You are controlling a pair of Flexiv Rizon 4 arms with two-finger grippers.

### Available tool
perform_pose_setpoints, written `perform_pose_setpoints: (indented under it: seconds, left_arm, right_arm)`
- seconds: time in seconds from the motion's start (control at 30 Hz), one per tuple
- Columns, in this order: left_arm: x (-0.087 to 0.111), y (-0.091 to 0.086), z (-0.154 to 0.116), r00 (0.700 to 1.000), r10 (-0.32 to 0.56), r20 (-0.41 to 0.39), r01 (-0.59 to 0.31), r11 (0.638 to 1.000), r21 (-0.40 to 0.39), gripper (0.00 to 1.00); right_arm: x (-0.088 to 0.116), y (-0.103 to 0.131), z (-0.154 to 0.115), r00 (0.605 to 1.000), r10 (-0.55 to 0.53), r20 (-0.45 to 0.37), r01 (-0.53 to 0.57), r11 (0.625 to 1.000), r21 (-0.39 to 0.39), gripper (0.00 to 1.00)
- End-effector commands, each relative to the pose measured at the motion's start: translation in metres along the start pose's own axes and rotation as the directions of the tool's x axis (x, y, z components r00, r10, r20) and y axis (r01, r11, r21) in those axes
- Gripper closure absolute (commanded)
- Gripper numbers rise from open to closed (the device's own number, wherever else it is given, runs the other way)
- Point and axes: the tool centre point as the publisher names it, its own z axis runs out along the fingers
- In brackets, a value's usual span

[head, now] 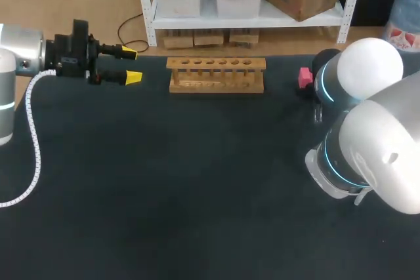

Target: Grasp the test tube, adjust it, and insert it.

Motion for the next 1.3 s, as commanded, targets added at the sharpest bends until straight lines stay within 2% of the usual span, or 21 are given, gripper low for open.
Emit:
perform_pose_setpoints:
  seconds: [0.03,0.1,0.27,0.57,0.7,0.73,0.87,0.97,1.3]
  left_arm:
    - [0.001,0.0,0.0,1.0,0.002,0.002,-0.002,1.0,-0.001,0.0]
    - [0.001,0.0,0.0,1.0,0.002,0.002,-0.002,1.0,-0.001,0.0]
    - [0.001,0.0,0.0,1.0,0.002,0.002,-0.002,1.0,-0.001,0.0]
    - [0.001,0.0,0.0,1.0,0.002,0.002,-0.002,1.0,-0.001,0.0]
    - [0.001,0.0,0.0,1.0,0.002,0.002,-0.002,1.0,-0.001,0.0]
    - [0.001,0.0,0.0,1.0,0.002,0.002,-0.002,1.0,-0.001,0.0]
    - [0.001,0.0,0.0,1.0,0.002,0.002,-0.002,1.0,-0.001,0.0]
    - [0.001,0.0,0.0,1.0,0.002,0.002,-0.002,1.0,-0.001,0.0]
    - [0.001,0.0,0.0,1.0,0.002,0.002,-0.002,1.0,-0.001,0.0]
  right_arm:
    - [-0.002,0.0,0.0,1.0,0.001,-0.01,-0.001,1.0,-0.004,0.57]
    - [-0.002,0.0,0.001,1.0,0.002,-0.011,-0.002,1.0,-0.004,0.58]
    - [-0.002,0.001,0.002,1.0,0.008,-0.016,-0.008,1.0,0.001,0.7]
    - [-0.001,0.001,0.003,1.0,0.021,-0.024,-0.021,1.0,0.011,0.73]
    - [-0.001,0.001,0.003,0.999,0.031,-0.028,-0.03,0.999,0.017,0.81]
    - [-0.001,0.001,0.003,0.999,0.033,-0.029,-0.033,0.999,0.018,0.86]
    - [-0.001,0.001,0.003,0.999,0.04,-0.031,-0.04,0.999,0.023,0.91]
    - [-0.002,0.0,0.001,0.998,0.047,-0.031,-0.046,0.998,0.031,1.0]
    - [-0.004,0.001,-0.014,0.998,0.055,-0.016,-0.054,0.996,0.065,1.0]
